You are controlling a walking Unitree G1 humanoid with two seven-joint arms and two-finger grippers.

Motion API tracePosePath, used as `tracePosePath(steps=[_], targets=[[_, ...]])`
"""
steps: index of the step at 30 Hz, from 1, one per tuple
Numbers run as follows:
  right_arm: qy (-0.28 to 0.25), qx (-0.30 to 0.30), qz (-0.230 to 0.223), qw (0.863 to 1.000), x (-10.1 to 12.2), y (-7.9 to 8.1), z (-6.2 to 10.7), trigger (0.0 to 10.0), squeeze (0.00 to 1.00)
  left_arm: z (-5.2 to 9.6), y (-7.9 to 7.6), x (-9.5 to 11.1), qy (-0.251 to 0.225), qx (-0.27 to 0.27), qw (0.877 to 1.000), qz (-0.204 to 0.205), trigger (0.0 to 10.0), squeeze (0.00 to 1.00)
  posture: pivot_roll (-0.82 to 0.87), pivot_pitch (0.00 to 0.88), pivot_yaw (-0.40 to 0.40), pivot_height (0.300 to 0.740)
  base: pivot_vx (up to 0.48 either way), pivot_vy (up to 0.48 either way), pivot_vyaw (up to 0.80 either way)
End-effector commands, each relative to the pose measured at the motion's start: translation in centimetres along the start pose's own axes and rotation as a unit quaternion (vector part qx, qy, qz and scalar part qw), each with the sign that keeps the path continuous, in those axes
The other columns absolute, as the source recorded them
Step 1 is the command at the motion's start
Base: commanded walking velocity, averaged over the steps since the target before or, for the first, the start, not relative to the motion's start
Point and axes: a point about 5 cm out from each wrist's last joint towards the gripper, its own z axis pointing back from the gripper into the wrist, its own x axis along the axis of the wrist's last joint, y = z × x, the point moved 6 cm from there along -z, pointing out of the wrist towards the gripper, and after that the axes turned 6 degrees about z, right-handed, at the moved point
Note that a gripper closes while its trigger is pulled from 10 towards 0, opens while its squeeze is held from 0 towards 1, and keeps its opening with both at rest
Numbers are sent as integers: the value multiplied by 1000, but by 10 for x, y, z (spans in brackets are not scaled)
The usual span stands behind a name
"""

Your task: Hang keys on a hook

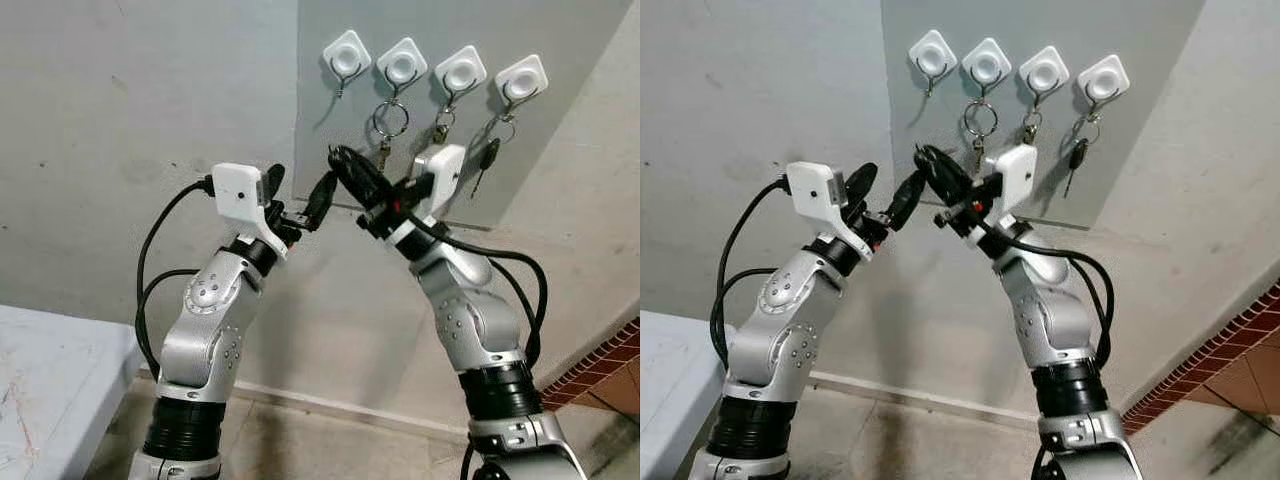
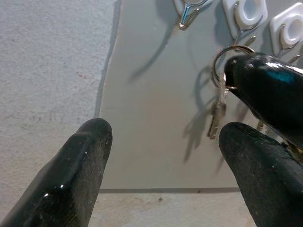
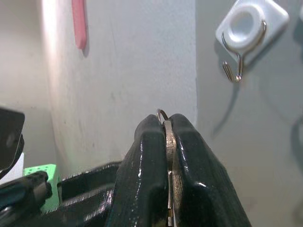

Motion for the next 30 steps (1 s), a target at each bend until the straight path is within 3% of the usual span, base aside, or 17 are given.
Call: tracePosePath(steps=[1, 5, 19, 30], targets=[[-16, -7, 12, 1000, 11, -6, -1, 10000, 0, 1, -5, 6, -6, -14, 1000, -1, 10000, 0, 15, 0, -48, 740, 0, 0, 0], [-17, -24, 17, 999, 11, -15, 0, 10000, 0, 3, 1, 9, -7, -6, 1000, -5, 10000, 0, 18, 0, -46, 740, 0, 0, 0], [-41, -39, 17, 998, 24, -26, -10, 10000, 0, 0, -5, 24, -19, -25, 999, -7, 10000, 0, 20, 0, -44, 740, 0, 0, 0], [-67, -57, -35, 996, 26, -29, -24, 10000, 0, 0, -10, 25, -18, -32, 999, -1, 10000, 0, 20, 0, -41, 740, 0, 0, 0]])
